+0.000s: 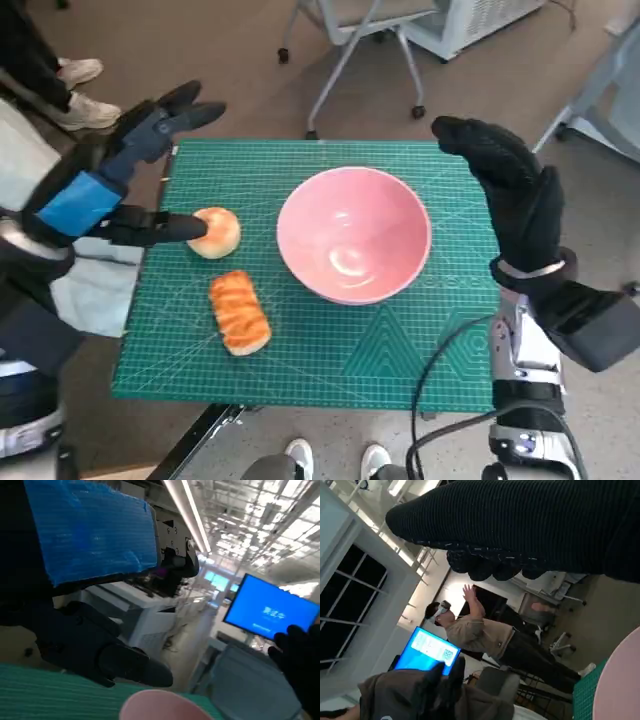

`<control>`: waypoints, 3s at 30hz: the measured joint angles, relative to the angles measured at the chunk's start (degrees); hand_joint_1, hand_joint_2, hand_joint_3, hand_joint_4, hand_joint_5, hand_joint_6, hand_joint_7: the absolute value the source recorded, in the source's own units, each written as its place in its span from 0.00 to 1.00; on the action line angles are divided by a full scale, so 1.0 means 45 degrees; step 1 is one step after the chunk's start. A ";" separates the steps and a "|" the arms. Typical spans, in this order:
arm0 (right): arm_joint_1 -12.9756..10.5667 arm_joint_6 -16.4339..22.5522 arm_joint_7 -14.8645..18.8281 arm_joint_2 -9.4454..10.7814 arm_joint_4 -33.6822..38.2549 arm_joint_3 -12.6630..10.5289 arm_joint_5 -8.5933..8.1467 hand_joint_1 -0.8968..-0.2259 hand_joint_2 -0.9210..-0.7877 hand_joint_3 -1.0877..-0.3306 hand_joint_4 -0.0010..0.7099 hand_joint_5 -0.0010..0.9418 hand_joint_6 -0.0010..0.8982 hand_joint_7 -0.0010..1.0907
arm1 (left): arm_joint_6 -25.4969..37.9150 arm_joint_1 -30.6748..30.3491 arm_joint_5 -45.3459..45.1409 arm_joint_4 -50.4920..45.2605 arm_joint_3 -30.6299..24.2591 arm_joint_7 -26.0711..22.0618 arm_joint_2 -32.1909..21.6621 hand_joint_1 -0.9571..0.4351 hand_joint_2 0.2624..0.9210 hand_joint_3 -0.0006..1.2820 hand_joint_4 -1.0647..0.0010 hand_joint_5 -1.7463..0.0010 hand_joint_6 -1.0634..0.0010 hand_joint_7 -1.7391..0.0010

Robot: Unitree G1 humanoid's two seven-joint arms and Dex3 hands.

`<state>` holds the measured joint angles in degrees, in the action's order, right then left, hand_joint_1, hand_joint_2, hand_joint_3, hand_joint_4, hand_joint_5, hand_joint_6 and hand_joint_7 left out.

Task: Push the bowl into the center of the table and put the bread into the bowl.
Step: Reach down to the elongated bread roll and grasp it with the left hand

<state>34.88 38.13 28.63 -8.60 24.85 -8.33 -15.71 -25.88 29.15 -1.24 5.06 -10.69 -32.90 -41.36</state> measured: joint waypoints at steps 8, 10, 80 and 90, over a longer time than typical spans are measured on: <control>0.0002 0.0107 -0.0260 -0.0021 0.0096 0.0020 0.0086 0.36 0.00 0.44 0.26 0.00 0.01 0.54 | 0.2472 -0.0794 0.0854 -0.1251 0.0225 -0.2433 -0.1824 0.66 0.72 0.00 0.71 1.00 0.71 0.82; 0.0006 0.0095 -0.0288 -0.0014 0.0096 0.0049 0.0082 0.36 0.00 0.45 0.26 0.00 0.01 0.54 | 0.2816 -0.0909 0.0833 -0.1486 0.0383 -0.2782 -0.2093 0.68 0.72 0.00 0.72 1.00 0.69 0.85; -0.0037 -0.0249 -0.0328 -0.0051 0.0059 0.0177 -0.0273 0.36 0.00 0.45 0.26 0.00 0.00 0.55 | -0.4809 0.0325 -0.5645 0.5556 0.6152 0.0198 0.0035 0.66 0.85 0.03 0.45 0.98 0.41 0.97; -0.0051 -0.0275 -0.0323 -0.0056 0.0025 0.0175 -0.0423 0.37 0.00 0.45 0.25 0.00 0.00 0.55 | -0.4750 0.0513 -0.5532 0.6143 0.6513 -0.0006 0.0351 0.70 0.99 0.03 0.26 0.86 0.24 0.81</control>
<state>34.65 36.90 27.17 -8.85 24.96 -7.54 -17.61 -47.25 31.46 -26.13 32.70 18.62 -32.93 -39.78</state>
